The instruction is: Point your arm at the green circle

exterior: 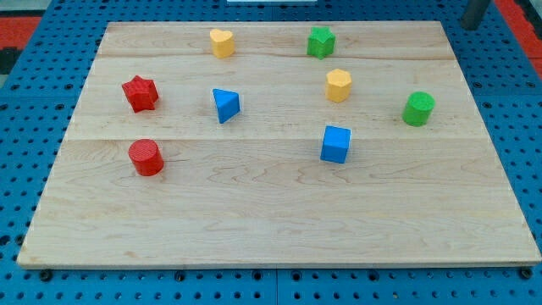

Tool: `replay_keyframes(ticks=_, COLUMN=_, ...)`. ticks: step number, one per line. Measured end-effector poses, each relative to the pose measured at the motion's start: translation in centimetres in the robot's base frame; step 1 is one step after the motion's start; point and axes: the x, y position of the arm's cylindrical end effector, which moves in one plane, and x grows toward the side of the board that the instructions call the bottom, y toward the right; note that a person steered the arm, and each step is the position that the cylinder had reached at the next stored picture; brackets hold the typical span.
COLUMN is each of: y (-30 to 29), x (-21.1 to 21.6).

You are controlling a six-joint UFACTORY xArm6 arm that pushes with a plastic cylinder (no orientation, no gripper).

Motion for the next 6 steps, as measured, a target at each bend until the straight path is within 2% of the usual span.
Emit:
replay_keyframes(ticks=2, y=0.0, x=1.1)
replay_keyframes(ticks=4, y=-1.5, x=8.4)
replay_keyframes(ticks=6, y=-10.3, x=10.5)
